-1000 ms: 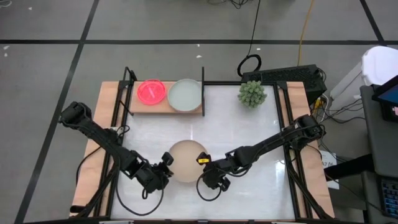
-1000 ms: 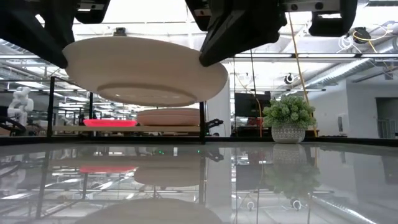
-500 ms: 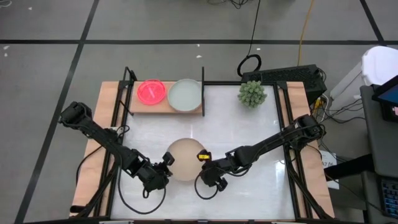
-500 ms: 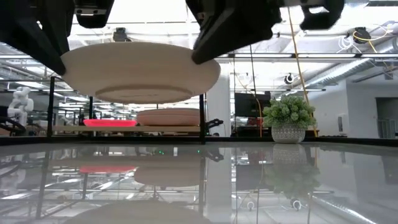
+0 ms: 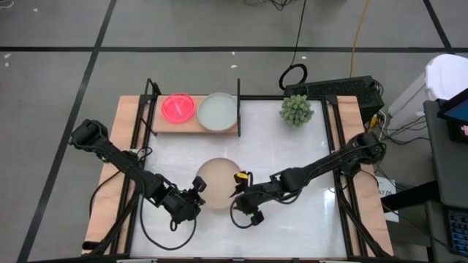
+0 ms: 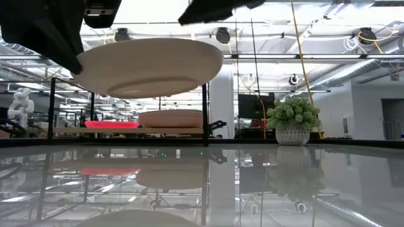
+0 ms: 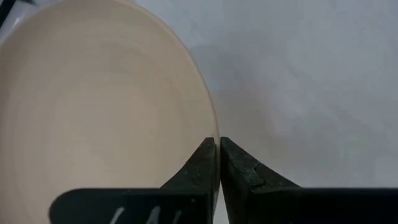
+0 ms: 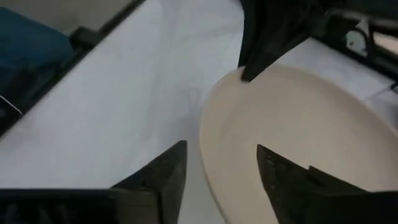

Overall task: Place and stack plates onto a shelf
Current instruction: Stack the light brown plate on top of the gray plate on the shelf

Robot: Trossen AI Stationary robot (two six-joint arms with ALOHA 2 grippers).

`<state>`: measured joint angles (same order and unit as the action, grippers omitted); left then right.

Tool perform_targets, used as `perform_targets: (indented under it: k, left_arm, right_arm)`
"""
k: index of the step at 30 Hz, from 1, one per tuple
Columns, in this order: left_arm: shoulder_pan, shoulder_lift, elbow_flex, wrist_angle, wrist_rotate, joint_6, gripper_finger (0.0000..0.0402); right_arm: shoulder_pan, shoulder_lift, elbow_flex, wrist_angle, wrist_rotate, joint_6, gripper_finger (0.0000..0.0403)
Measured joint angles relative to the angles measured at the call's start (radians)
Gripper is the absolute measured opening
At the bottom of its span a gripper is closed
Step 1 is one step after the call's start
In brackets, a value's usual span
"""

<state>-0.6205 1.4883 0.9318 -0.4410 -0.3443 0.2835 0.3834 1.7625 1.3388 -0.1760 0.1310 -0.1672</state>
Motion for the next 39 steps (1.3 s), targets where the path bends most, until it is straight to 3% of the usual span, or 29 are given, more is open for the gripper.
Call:
perform_targets:
  k: [6,11,14,18,29,36,39]
  left_arm:
    - [0.011,0.000,0.005,-0.008,0.000,-0.005,0.0012]
    - [0.053,-0.019,0.043,-0.072,0.002,-0.007,0.0012]
    - [0.089,-0.039,0.077,-0.129,0.002,0.011,0.0012]
    - [0.151,-0.068,0.113,-0.205,0.001,0.023,0.0012]
    - [0.352,-0.172,0.208,-0.305,-0.024,0.166,0.0012]
    - [0.558,-0.231,0.229,-0.314,-0.018,0.284,0.0012]
    - [0.665,-0.234,0.228,-0.314,0.044,0.299,0.0012]
  right_arm:
    - [0.028,-0.080,0.000,-0.012,0.002,0.040,0.0202]
    - [0.070,-0.161,-0.017,-0.041,0.010,0.092,0.0197]
    - [0.110,-0.202,-0.056,-0.032,0.084,0.105,0.0188]
    - [0.153,-0.254,-0.138,0.003,0.189,0.107,0.0163]
    - [0.153,-0.360,-0.338,0.105,0.182,0.141,0.0069]
    - [0.147,-0.391,-0.394,0.188,0.182,0.131,0.0027]
    - [0.145,-0.393,-0.405,0.219,0.181,0.122,0.0014]
